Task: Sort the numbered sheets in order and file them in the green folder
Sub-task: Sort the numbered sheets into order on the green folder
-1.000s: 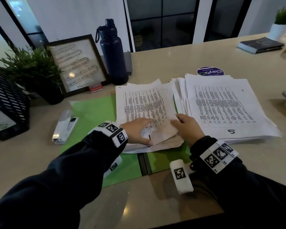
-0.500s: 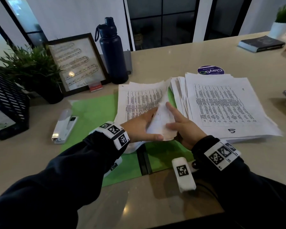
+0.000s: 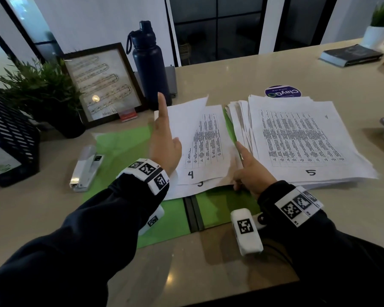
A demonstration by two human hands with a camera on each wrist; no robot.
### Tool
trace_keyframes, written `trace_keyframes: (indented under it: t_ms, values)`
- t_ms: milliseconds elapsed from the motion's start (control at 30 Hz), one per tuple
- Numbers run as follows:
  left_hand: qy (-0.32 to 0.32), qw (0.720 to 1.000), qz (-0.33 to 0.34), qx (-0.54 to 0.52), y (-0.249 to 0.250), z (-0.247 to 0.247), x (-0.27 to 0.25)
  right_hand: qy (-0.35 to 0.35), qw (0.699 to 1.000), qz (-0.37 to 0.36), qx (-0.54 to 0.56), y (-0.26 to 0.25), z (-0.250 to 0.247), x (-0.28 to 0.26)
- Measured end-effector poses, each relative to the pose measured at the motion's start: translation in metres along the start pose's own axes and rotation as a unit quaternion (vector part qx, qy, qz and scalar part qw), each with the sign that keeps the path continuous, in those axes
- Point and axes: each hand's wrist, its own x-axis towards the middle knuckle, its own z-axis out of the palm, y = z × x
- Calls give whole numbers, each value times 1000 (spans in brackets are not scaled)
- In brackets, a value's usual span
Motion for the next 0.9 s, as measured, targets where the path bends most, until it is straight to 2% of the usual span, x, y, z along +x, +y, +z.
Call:
trace_keyframes:
  t_ms: [133,233,300,367,433,500,633,833,900]
  values:
    - [-31,999,-4,42,-7,5,5,13,1000,0,19,7,0,3]
    - [-146,986,11,83,-15,14,4,16,999,4,47,11,-1,6]
    - [-232,964,47,119,-13,19,0,14,998,2,55,13,0,7]
    - [-320,931,77,161,-9,19,-4,8,998,-3,60,12,1,8]
    - [-377,901,83,196,-6,19,-6,-1,998,-6,64,12,2,8]
    - [-383,895,91,213,-4,19,-6,-21,997,-8,74,12,3,8]
    - [-366,898,105,221,-3,22,-5,-66,992,-20,101,14,4,7]
    - [-369,896,100,227,-4,22,-5,-82,987,-5,141,9,5,1]
    - [-381,890,99,232,-4,22,-6,-66,995,22,77,-3,4,-2]
